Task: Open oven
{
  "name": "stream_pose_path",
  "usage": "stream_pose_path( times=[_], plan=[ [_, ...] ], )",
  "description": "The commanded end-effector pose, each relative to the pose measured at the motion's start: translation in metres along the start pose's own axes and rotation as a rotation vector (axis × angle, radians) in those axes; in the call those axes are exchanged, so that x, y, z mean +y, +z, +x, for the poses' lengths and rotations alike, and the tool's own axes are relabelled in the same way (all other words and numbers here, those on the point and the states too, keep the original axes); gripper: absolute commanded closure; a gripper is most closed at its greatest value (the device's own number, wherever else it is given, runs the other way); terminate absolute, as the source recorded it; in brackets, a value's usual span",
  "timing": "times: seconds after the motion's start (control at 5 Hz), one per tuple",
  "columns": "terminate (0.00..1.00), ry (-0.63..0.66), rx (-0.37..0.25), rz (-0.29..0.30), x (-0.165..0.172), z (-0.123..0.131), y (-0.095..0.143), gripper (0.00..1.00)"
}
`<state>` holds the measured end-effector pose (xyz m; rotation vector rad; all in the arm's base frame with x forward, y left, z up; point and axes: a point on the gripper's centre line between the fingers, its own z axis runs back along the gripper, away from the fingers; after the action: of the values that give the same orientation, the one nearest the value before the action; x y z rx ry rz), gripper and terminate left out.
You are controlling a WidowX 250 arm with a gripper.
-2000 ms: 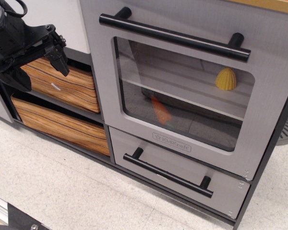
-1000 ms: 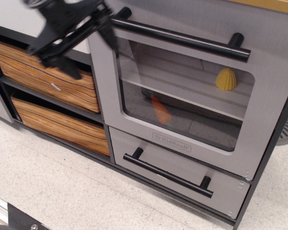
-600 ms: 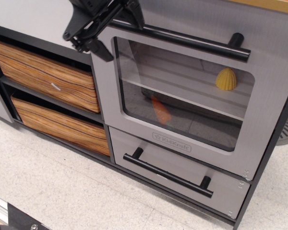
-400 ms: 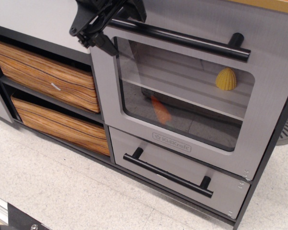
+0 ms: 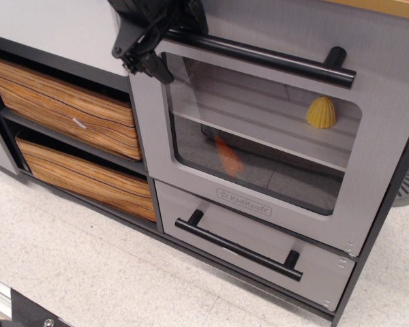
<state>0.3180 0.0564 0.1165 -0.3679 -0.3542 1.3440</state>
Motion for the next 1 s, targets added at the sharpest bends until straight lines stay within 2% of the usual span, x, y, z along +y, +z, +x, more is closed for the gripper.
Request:
stream_pose_path(
  times=[0.0,0.2,0.4,0.6,0.8],
  plan=[
    [0.00,-0.078,-0.015,0.022,0.018,0.006,0.001,0.00],
    [0.00,-0.106,0.013,0.022,0.029,0.005,0.012,0.00],
    [0.00,-0.146,0.008,-0.014,0.036,0.005,0.022,0.00],
    [0.00,-0.198,0.031,-0.023,0.036,0.005,0.033,0.00],
    [0.00,-0.231,0.059,-0.067,0.034,0.010,0.057,0.00]
  ],
)
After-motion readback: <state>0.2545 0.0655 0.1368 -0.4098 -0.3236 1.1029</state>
